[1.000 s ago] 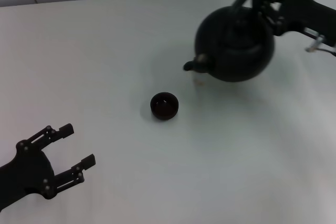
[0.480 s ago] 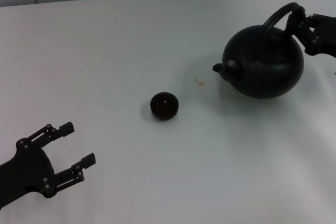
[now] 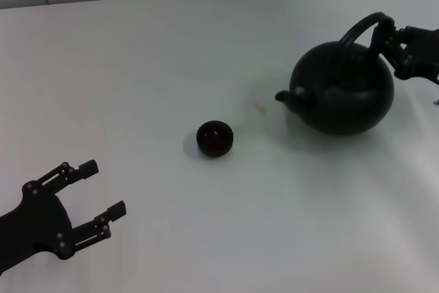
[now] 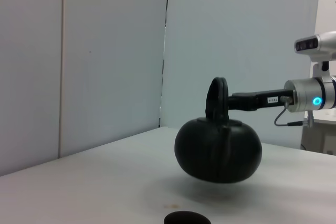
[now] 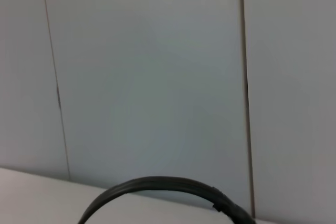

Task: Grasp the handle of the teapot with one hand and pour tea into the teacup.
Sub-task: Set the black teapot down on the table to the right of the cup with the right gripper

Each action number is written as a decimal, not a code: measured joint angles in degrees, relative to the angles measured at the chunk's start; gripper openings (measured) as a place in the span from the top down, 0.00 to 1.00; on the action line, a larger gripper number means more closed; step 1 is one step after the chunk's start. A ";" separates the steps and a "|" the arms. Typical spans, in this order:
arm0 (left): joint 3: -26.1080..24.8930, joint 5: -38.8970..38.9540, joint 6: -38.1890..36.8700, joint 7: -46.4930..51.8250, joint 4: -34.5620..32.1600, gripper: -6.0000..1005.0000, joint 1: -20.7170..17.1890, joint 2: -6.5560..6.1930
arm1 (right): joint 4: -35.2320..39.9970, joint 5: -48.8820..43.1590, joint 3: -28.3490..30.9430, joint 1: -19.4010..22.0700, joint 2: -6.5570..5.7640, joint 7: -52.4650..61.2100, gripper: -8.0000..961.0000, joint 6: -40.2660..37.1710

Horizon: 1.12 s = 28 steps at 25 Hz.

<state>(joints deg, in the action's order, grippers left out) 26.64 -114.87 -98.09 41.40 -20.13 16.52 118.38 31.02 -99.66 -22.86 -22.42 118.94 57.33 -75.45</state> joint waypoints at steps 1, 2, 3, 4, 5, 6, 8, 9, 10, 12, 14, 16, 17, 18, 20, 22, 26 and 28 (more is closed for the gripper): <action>0.00 0.00 -0.03 0.00 0.00 0.20 -0.02 0.00 | -0.52 0.01 0.10 0.05 -0.01 -0.60 0.89 0.11; 0.00 0.00 -0.07 0.00 0.01 0.20 -0.05 0.00 | -0.88 0.07 0.19 0.06 -0.03 -0.97 0.89 0.12; 0.00 0.00 -0.14 0.00 -0.01 0.20 -0.09 0.00 | -1.12 0.10 0.27 0.08 -0.04 -1.15 0.89 0.14; 0.00 0.00 -0.23 -0.01 -0.06 0.20 -0.15 0.00 | -1.18 0.10 0.29 0.08 -0.04 -1.21 0.89 0.18; -0.01 0.00 -0.29 -0.02 -0.10 0.20 -0.21 0.00 | -1.26 0.10 0.25 0.09 -0.04 -1.36 0.89 0.25; -0.02 0.00 -0.33 -0.06 -0.10 0.20 -0.27 0.00 | -1.34 0.08 0.19 0.08 -0.02 -1.52 0.89 0.32; -0.05 0.00 -0.36 -0.17 -0.04 0.20 -0.36 0.00 | -1.86 0.00 0.06 -0.06 -0.01 -1.94 0.89 0.72; -0.06 0.00 -0.38 -0.22 -0.02 0.20 -0.39 0.00 | -2.10 -0.05 0.00 -0.14 -0.01 -2.06 0.89 0.90; -0.05 0.00 -0.40 -0.25 0.00 0.20 -0.42 0.00 | -2.23 -0.06 -0.07 -0.16 0.00 -2.28 0.89 0.99; -0.04 0.01 -0.57 -0.28 0.02 0.20 -0.49 0.00 | -2.42 -0.02 -0.04 -0.07 0.07 -3.00 0.89 0.86; -0.04 0.00 -0.71 -0.27 0.02 0.20 -0.54 -0.01 | -2.66 0.17 0.09 0.12 0.12 -3.92 0.89 0.45; -0.08 0.00 -0.84 -0.24 0.03 0.20 -0.64 -0.03 | -2.70 0.17 0.02 0.13 0.13 -4.00 0.89 0.50; -0.09 0.00 -0.88 -0.23 0.02 0.20 -0.65 -0.03 | -2.72 0.18 -0.07 0.13 0.13 -4.05 0.89 0.61; -0.09 0.00 -0.96 -0.19 0.01 0.20 -0.68 -0.04 | -2.86 0.21 0.00 0.14 0.16 -4.42 0.89 0.71; -0.07 0.00 -1.17 -0.12 -0.06 0.20 -0.75 -0.05 | -3.48 0.63 0.34 0.20 0.23 -5.77 0.89 0.76; -0.11 0.00 -1.40 -0.06 -0.24 0.20 -0.94 -0.06 | -4.59 1.51 0.54 0.29 0.25 -7.91 0.89 0.58; -0.27 0.00 -1.69 -0.04 -0.34 0.20 -1.15 -0.09 | -5.35 2.09 0.18 0.33 0.25 -9.18 0.89 1.38; -0.27 0.00 -1.71 -0.03 -0.35 0.20 -1.19 -0.09 | -5.52 2.10 0.06 0.27 0.24 -9.21 0.84 1.80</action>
<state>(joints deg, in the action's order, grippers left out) 26.37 -114.87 -99.79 41.37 -20.48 15.33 118.29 25.51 -97.56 -22.80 -22.14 119.18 48.13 -73.65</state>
